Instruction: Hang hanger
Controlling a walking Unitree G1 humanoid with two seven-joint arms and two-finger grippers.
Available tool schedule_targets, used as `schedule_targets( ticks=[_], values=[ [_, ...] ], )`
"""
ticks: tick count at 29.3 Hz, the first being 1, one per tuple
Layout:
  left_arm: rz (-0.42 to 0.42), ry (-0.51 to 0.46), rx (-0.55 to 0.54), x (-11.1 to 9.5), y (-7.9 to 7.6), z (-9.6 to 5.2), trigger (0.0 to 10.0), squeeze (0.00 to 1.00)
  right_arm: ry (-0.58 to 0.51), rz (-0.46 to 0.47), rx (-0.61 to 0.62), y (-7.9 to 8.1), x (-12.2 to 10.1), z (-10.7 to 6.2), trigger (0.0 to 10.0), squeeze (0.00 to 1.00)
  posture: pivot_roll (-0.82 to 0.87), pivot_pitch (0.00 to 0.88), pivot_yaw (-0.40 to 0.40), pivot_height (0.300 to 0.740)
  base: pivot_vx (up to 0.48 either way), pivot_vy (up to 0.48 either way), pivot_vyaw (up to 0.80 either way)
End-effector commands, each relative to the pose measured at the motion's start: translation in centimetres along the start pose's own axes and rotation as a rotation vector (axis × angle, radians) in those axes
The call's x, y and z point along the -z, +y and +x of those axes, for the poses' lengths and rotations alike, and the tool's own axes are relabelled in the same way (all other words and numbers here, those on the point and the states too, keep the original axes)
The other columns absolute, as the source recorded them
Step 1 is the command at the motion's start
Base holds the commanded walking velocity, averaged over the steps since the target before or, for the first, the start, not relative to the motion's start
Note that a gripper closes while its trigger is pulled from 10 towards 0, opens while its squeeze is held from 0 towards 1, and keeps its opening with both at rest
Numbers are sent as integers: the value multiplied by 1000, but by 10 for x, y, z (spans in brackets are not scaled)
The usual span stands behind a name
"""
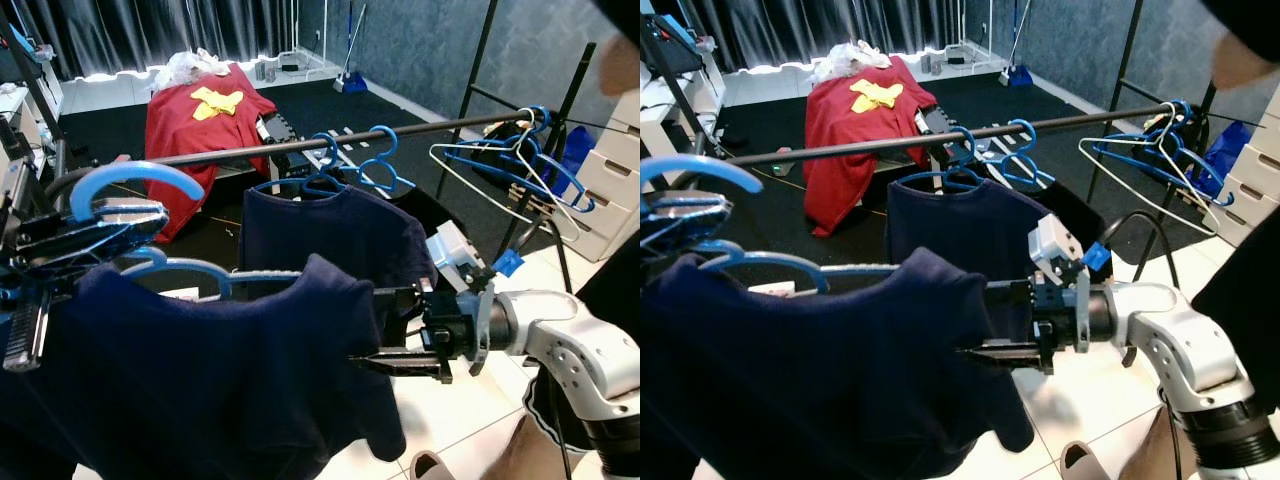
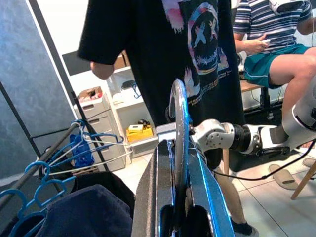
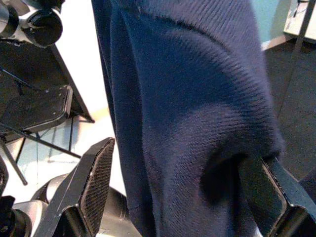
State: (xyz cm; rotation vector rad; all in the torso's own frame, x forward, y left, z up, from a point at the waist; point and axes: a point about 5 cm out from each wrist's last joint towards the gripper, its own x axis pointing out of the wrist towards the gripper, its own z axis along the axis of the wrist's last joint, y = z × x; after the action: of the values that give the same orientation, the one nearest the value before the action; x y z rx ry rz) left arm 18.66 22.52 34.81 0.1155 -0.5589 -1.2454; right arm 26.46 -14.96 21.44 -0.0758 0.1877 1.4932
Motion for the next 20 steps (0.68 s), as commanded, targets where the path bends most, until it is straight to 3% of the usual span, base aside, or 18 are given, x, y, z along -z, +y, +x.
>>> schedule_targets(
  ticks=[1, 3, 4, 5, 6, 13, 15, 17, 20],
  values=[
    [16, -32, 34, -6, -1, 7, 10000, 0, 4, -20, -40, 4, -4, 9, 10000, 0, -135, 0, 8, 736, 0, 0, 0],
    [22, -55, 33, -9, 2, 10, 10000, 0, 0, -18, -44, 4, -4, 10, 10000, 0, -134, 0, 8, 736, 0, 0, 0],
    [24, -73, 33, -12, 3, 11, 10000, 0, -9, -17, -48, 5, -4, 12, 863, 0, -137, 0, 13, 736, 0, 0, 0],
    [24, -73, 33, -12, 3, 11, 10000, 0, -9, -17, -48, 5, -4, 12, 863, 0, -137, 0, 13, 736, 0, 0, 0],
    [25, -86, 31, -14, 5, 12, 10000, 0, -19, -16, -50, 5, -5, 12, 0, 0, -137, 0, 14, 736, 0, 0, 0],
    [32, -71, 0, -15, 9, 6, 10000, 0, -45, -23, -25, 2, -9, 12, 0, 0, -140, 0, 16, 736, 0, 0, 0],
    [43, -33, -52, -17, 12, -8, 10000, 0, -50, -42, 39, -5, -11, 7, 0, 0, -142, 0, 14, 736, 0, 0, 0],
    [43, -33, -52, -17, 12, -8, 10000, 0, -50, -42, 39, -5, -11, 7, 0, 0, -142, 0, 14, 736, 0, 0, 0],
    [60, 20, -115, -18, 15, -21, 10000, 0, -61, -63, 111, -14, -15, 2, 0, 0, -139, 0, 11, 736, 0, 0, 0]
  ],
)
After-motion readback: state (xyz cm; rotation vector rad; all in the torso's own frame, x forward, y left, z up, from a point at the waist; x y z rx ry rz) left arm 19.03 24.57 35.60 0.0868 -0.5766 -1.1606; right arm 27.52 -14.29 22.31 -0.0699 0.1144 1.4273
